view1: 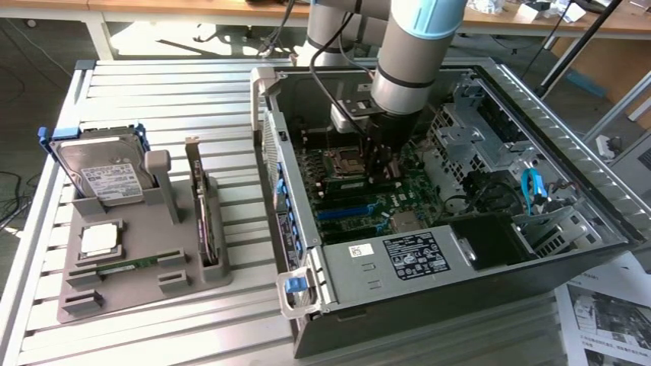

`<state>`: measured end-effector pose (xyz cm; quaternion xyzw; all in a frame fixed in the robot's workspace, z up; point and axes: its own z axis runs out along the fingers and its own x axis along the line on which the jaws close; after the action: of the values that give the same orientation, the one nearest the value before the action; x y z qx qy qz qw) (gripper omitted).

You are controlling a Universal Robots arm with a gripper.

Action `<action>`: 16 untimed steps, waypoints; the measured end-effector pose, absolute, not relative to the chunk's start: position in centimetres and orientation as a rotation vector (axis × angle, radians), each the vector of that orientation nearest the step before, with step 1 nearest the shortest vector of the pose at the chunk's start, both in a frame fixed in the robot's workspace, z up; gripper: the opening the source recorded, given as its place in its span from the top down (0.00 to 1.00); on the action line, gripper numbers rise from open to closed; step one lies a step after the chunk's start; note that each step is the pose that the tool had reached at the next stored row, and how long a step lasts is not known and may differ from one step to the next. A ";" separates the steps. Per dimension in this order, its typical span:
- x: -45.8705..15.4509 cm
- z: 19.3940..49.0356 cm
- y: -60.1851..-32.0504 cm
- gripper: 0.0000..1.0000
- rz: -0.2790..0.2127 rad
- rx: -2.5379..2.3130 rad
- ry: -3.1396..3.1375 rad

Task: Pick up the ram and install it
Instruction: 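Insert the ram into the slot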

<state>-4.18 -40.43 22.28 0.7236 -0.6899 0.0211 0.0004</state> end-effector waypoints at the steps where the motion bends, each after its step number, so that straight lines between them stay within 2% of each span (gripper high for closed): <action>1: -4.2 22.2 -40.4 0.85 0.066 2.272 -2.167; 16: -4.3 22.0 -40.4 0.85 0.066 2.272 -2.167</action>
<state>-4.34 -40.42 21.96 0.7234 -0.6901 0.0211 0.0004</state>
